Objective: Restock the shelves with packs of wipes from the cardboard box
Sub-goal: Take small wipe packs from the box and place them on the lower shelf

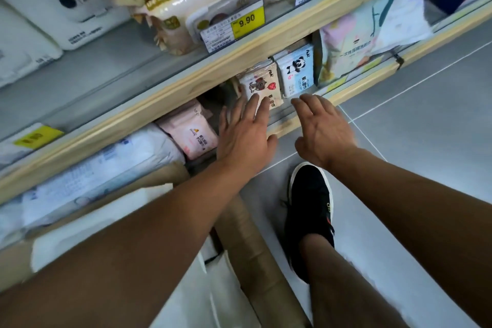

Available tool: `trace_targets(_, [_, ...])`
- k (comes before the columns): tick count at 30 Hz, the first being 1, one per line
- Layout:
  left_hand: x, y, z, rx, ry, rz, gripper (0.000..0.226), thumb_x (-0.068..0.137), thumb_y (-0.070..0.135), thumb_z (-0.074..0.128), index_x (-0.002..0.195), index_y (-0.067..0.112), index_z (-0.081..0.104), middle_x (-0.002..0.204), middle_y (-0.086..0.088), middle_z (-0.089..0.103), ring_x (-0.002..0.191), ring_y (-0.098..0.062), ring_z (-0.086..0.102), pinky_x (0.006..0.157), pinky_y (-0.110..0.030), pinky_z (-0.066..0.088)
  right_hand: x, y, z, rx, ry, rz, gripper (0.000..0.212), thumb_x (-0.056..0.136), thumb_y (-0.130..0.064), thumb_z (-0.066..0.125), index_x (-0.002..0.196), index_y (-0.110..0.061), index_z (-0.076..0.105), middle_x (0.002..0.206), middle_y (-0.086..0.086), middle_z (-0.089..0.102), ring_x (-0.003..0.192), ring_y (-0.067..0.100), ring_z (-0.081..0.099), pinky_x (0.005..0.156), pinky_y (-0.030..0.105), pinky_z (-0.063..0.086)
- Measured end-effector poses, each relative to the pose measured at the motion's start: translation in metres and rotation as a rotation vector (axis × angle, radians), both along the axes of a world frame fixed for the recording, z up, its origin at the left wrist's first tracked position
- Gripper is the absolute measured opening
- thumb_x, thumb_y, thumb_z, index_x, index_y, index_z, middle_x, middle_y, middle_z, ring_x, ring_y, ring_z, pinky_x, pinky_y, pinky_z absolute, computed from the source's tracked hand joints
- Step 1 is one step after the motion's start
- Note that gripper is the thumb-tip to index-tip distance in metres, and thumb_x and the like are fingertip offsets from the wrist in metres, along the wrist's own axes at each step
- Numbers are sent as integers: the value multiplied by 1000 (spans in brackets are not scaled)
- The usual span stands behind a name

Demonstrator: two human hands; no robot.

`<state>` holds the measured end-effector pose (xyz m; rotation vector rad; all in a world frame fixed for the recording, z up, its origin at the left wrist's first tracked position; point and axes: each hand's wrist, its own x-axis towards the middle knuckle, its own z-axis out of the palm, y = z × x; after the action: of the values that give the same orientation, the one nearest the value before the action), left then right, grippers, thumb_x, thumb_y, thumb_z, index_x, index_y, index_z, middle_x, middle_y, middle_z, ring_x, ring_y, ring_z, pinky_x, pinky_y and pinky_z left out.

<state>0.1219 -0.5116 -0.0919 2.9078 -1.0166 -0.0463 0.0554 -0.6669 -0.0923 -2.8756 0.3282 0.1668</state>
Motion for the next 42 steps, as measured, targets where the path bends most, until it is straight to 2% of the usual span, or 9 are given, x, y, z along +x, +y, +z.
trace_targets(9, [-86,112,124,-115,-50,-82,70,85,44,56,145,17,32,150,-5,36,136,-28,32,112,-45,26,-68,77,140,-125,11,238,78,83,-33,61,148,-17,22,151,8,29,142,30,20,117,42,20])
trace_targets(13, [-125,188,166,-168,-75,-24,68,85,42,55,143,13,38,147,-8,41,132,-28,38,110,-39,27,-95,144,194,-135,-25,331,73,82,-30,63,146,-16,28,147,8,33,140,30,24,115,41,24])
trace_targets(16, [-146,250,184,-187,-48,56,68,86,43,58,144,16,36,150,-6,38,135,-26,34,112,-35,22,-113,199,213,-113,-70,394,68,83,-25,62,143,-15,34,143,7,38,137,30,28,112,41,29])
trace_targets(20, [-165,337,187,-199,-73,191,68,85,43,61,143,16,39,148,-7,41,133,-28,39,111,-37,26,-118,270,213,-73,-70,510,69,82,-27,62,143,-11,35,143,10,39,136,33,29,112,43,29])
trace_targets(26, [-187,441,174,-230,-47,393,59,80,49,44,132,20,49,133,-4,56,116,-29,55,98,-41,47,-104,373,196,-32,-21,663,66,81,-27,63,141,-11,39,142,10,41,135,32,33,112,40,30])
trace_targets(28, [-191,467,163,-230,-41,426,60,78,46,47,129,16,54,130,-7,59,111,-30,58,94,-39,47,-98,401,188,-45,16,711,66,81,-27,63,140,-12,39,140,9,41,134,31,33,113,38,29])
trace_targets(32, [-187,506,136,-222,10,488,62,76,42,57,132,15,52,132,-9,57,111,-31,58,98,-39,42,-86,443,169,-62,81,783,64,80,-26,63,138,-12,41,136,9,43,128,31,38,109,35,32])
trace_targets(38, [-160,531,92,-157,202,537,70,82,43,57,144,19,35,148,-6,40,126,-34,43,106,-43,36,-55,471,129,-79,199,783,62,77,-22,67,134,-13,44,138,9,42,128,30,37,108,34,34])
trace_targets(42, [-138,537,59,-183,279,533,71,81,33,63,144,18,35,150,-7,37,130,-34,39,107,-44,36,-33,480,99,-104,274,730,67,75,-22,68,136,-14,42,144,7,36,131,30,36,107,37,37])
